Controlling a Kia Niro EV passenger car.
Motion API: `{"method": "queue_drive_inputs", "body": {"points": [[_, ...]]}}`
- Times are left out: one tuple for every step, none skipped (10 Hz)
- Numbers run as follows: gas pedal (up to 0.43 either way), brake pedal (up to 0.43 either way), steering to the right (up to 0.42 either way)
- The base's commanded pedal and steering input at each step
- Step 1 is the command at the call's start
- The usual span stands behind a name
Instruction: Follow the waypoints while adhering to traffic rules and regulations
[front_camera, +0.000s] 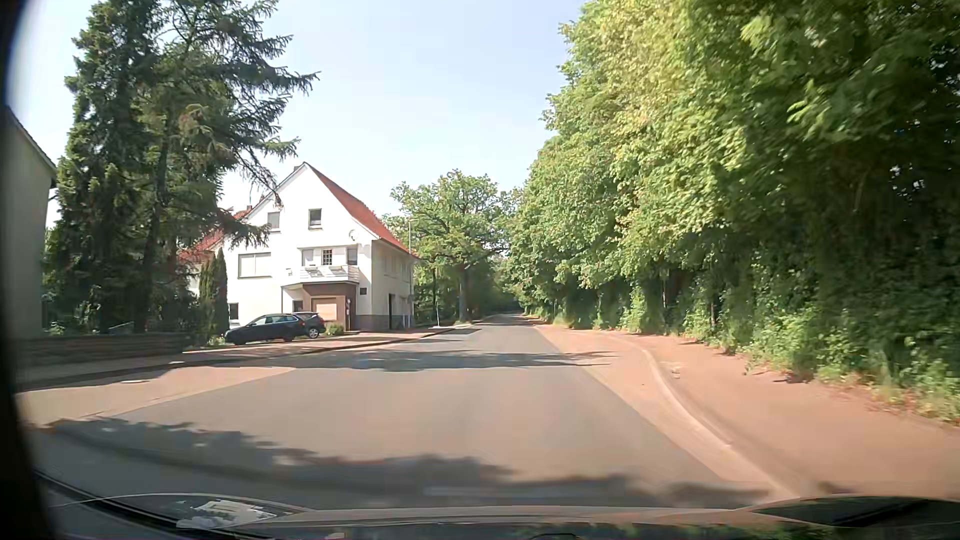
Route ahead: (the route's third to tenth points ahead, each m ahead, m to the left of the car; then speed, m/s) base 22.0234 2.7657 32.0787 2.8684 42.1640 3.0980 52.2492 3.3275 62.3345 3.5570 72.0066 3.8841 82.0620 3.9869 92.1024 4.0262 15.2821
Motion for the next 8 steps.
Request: {"method": "queue_drive_inputs", "body": {"points": [[0.150, 0.000, 0.001], [0.150, 0.000, 0.001], [0.150, 0.000, 0.001], [0.150, 0.000, 0.001], [0.150, 0.000, 0.000], [0.150, 0.000, -0.001], [0.150, 0.000, -0.001], [0.150, 0.000, -0.001]]}}
